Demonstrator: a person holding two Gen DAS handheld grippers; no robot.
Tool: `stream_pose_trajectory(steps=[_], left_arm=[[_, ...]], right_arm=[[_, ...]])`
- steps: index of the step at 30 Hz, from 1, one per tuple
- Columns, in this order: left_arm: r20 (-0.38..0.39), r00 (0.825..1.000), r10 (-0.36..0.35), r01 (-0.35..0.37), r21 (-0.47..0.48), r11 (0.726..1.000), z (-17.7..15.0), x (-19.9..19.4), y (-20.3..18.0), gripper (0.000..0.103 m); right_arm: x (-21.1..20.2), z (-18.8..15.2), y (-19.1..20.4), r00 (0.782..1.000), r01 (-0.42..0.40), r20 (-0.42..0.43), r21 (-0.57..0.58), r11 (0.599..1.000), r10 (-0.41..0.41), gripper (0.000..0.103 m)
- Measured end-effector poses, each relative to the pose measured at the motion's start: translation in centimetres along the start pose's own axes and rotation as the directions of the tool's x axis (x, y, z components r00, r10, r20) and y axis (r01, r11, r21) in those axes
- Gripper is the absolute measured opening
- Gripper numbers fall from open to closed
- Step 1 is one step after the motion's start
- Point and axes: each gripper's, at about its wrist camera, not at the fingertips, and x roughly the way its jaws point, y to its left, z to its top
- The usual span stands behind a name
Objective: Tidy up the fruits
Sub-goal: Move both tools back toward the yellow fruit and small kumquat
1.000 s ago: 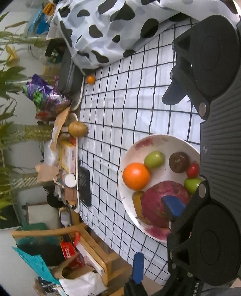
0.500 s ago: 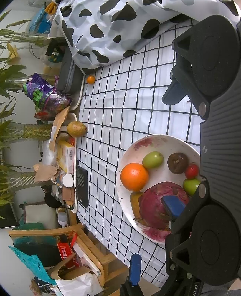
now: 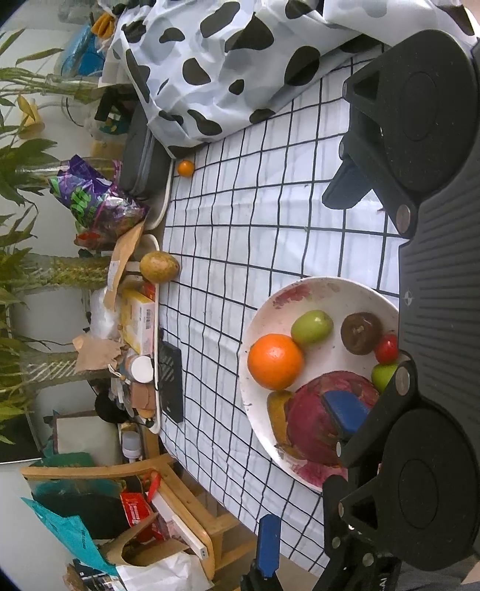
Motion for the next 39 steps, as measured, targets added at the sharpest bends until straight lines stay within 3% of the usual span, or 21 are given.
stream_pose_trajectory(steps=[14,21,29,39], left_arm=[[0.073,0.997,0.008,-0.009,0.019,1.0,1.6,0.9,0.3,0.088],[0.106,0.994,0.006,-0.009,0.032,0.999,3.3,1.7,0.4,0.088],[0.084,0.996,0.014,-0.015,0.009,1.0,5.0,3.6,1.3,0.088],[0.042,0.999,0.002,0.001,-0.084,0.996,7.2,6.5,3.2,0.088]], right_arm=[[-0.3,0.4,-2.6,0.984,0.168,0.039,0.126,0.978,-0.174,0.103],[0.2,0.7,-3.1,0.977,0.203,0.032,0.149,0.968,-0.21,0.103],[1.4,1.4,-3.8,0.972,0.227,0.023,0.15,0.962,-0.233,0.103],[3.9,3.2,-5.2,0.966,0.253,0.006,0.149,0.956,-0.257,0.103]])
